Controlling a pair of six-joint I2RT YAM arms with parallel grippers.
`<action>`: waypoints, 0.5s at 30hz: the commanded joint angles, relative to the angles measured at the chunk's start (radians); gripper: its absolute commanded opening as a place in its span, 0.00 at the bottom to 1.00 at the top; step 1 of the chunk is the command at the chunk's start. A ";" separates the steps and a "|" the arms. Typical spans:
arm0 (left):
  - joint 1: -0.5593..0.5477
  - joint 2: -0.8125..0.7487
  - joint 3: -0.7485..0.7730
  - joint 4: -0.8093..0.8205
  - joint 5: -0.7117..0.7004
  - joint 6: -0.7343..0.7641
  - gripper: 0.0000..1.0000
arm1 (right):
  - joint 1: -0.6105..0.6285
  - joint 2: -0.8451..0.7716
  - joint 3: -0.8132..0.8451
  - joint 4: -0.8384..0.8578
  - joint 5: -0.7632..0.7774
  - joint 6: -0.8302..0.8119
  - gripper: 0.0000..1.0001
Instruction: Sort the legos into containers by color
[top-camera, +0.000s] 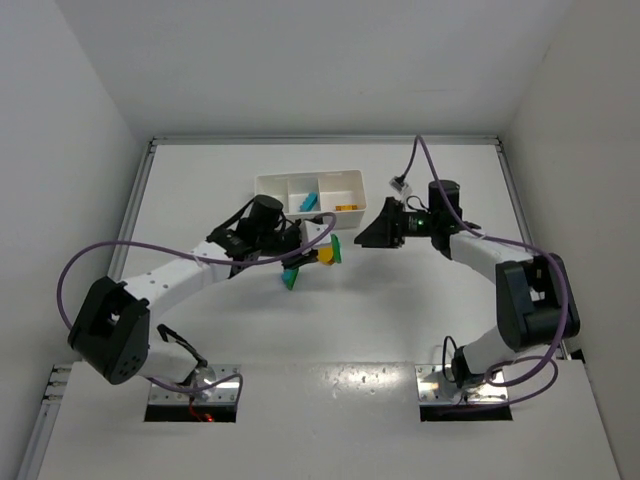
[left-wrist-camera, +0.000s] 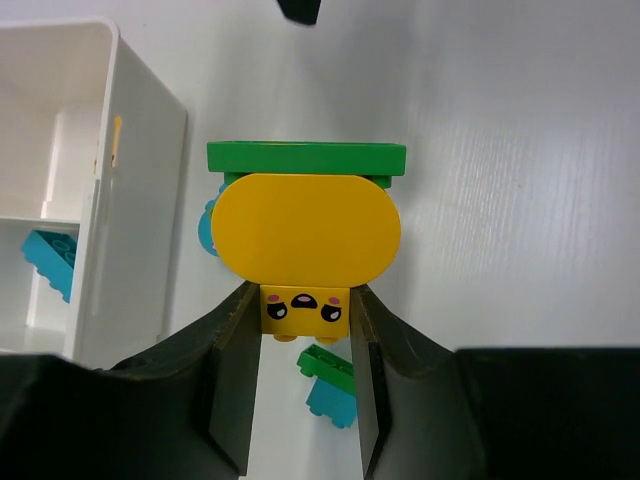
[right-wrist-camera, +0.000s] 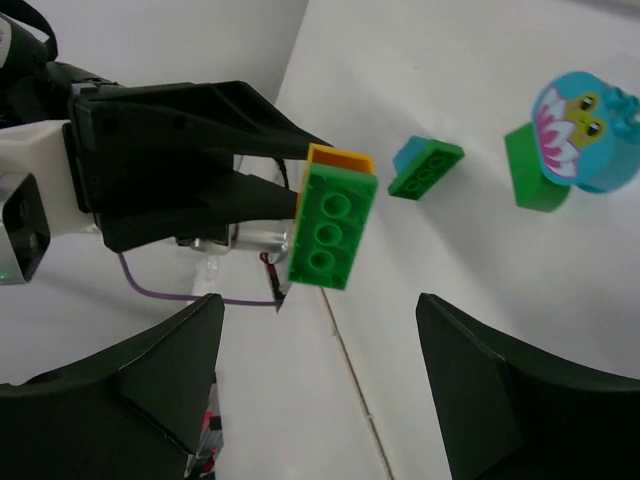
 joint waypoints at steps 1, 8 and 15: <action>-0.013 -0.046 0.003 0.056 -0.025 -0.050 0.09 | 0.046 0.026 0.086 0.086 -0.058 0.055 0.79; -0.032 -0.073 0.013 0.074 -0.034 -0.061 0.09 | 0.112 0.083 0.134 0.043 -0.049 0.003 0.79; -0.051 -0.093 0.013 0.083 -0.034 -0.061 0.09 | 0.139 0.130 0.184 0.012 -0.016 -0.020 0.79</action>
